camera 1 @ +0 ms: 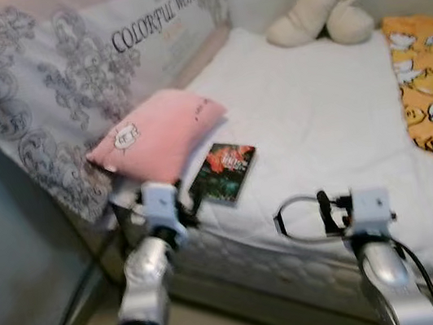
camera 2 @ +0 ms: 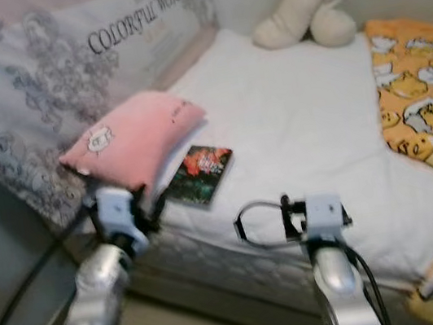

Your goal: Clean up the room

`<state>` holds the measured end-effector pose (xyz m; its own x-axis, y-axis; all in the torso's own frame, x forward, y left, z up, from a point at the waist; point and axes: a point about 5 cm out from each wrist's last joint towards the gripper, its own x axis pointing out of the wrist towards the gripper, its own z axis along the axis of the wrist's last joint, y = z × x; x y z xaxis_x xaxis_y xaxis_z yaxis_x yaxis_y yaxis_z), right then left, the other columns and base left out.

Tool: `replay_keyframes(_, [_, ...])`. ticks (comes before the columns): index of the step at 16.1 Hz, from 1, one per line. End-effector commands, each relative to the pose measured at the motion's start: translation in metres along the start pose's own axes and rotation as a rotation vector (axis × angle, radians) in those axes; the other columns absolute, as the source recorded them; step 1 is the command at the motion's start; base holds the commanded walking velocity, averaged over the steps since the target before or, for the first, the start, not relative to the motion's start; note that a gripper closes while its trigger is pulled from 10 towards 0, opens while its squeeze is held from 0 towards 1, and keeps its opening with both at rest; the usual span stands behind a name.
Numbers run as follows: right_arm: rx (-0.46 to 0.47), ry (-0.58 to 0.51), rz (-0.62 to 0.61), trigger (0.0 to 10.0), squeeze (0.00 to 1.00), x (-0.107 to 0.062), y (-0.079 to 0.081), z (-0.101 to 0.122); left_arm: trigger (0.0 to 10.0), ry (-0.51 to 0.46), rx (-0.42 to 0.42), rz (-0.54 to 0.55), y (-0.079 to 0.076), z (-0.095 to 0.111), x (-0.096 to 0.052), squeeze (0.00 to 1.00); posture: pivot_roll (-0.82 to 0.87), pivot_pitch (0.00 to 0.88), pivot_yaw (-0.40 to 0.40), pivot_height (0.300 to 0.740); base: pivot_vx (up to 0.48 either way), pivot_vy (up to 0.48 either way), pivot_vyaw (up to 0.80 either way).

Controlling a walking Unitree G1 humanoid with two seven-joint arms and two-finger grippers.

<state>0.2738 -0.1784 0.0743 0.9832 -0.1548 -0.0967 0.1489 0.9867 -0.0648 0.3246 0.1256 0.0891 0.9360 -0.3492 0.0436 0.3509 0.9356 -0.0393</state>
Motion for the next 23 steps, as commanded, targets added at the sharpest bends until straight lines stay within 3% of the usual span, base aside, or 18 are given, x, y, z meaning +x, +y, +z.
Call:
replay_keyframes(1, [-0.019, 0.029, -0.048, 10.0, 1.0, -0.002, -0.015, -0.01, 10.0, 0.019, -0.016, -0.045, -0.013, 0.0, 0.004, 0.0, 0.08, 0.0, 0.037, 0.74, 0.0, -0.45, -0.66])
replay_keyframes(7, [-0.04, 0.031, -0.033, 10.0, 1.0, -0.003, -0.015, -0.017, 10.0, 0.062, -0.002, -0.026, -0.005, -0.004, 0.01, 0.0, 0.07, 0.0, 0.042, 0.74, 0.052, -0.431, -0.69])
replay_keyframes(9, [-0.051, 0.033, -0.035, 10.0, 1.0, -0.004, -0.016, -0.021, 10.0, 0.138, 0.075, 0.027, 0.002, -0.01, 0.011, 0.0, 0.06, 0.0, 0.04, 0.74, 0.0, 0.0, -0.69])
replay_keyframes(10, [-0.056, 0.025, -0.03, 10.0, 0.34, -0.005, -0.016, -0.021, 10.0, 0.131, 0.115, 0.074, 0.007, -0.01, 0.009, 0.48, 0.06, 0.0, 0.041, 0.74, 0.0, 0.0, -0.69])
replay_keyframes(11, [-0.051, 0.03, -0.035, 10.0, 0.0, -0.005, -0.017, -0.022, 10.0, 0.148, 0.109, 0.072, 0.007, -0.012, 0.009, 1.0, 0.06, 0.0, 0.04, 0.74, 0.0, 0.0, 0.0])
replay_keyframes(16, [-0.016, -0.031, -0.009, 10.0, 0.0, 0.006, -0.009, -0.009, 10.0, 0.12, -0.042, 0.056, 0.004, -0.011, 0.014, 1.0, 0.06, 0.0, 0.043, 0.74, 0.0, 0.0, 0.0])
replay_keyframes(23, [-0.004, -0.007, 0.002, 10.0, 0.0, 0.007, -0.007, -0.014, 10.0, 0.138, -0.009, 0.023, 0.004, -0.008, 0.019, 1.0, 0.06, 0.0, 0.045, 0.74, 0.0, 0.452, -0.55])
